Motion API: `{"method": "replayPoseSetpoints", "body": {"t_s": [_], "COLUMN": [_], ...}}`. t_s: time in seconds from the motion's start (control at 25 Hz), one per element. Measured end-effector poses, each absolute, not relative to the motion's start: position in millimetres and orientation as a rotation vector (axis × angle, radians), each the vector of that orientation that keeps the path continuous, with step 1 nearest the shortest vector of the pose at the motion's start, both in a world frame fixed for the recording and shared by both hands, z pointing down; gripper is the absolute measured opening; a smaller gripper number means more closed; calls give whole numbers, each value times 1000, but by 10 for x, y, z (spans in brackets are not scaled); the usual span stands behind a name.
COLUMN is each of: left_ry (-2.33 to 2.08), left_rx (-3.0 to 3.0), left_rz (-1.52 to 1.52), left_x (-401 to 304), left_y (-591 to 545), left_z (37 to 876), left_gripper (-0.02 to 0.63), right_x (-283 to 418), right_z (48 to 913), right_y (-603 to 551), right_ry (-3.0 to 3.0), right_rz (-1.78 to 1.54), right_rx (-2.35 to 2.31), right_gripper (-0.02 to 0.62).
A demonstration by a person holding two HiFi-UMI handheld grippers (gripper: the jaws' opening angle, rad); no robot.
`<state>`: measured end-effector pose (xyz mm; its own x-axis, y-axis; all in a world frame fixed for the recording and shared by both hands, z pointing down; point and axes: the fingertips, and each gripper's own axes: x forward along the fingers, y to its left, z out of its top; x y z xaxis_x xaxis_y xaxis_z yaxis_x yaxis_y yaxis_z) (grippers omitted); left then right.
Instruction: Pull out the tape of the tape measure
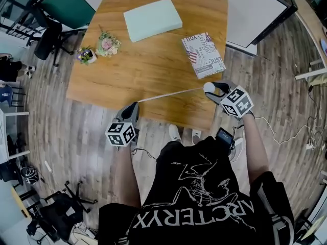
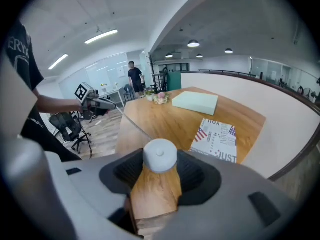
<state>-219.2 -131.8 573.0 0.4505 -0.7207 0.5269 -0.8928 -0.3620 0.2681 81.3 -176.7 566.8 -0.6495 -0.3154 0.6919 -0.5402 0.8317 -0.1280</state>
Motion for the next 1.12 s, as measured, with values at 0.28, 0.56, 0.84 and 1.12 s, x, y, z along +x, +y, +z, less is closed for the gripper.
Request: {"method": "replayPoseSetpoints", "body": {"t_s": [0.28, 0.56, 0.84, 1.12], "left_ry": [-1279, -1276, -1362, -1357], "left_rx": [2040, 1962, 1890, 1862], "left_rz": [555, 624, 787, 891], "left_x": [-2202, -2268, -2333, -2349], "left_y": [-1498, -1686, -1719, -1656], "left_z": [6509, 6912, 7214, 7476], "left_gripper": [15, 17, 17, 23], "right_x": [808, 740, 613, 590], "right_z": [6493, 6945, 7279, 7475], "right_y": [-1897, -2040, -2075, -2010], "right_ry": [-2213, -2159, -2083, -2040], "right_rz": [586, 652, 565, 522], "right_rx": [650, 661, 617, 648], "right_gripper": [216, 216, 218, 219]}}
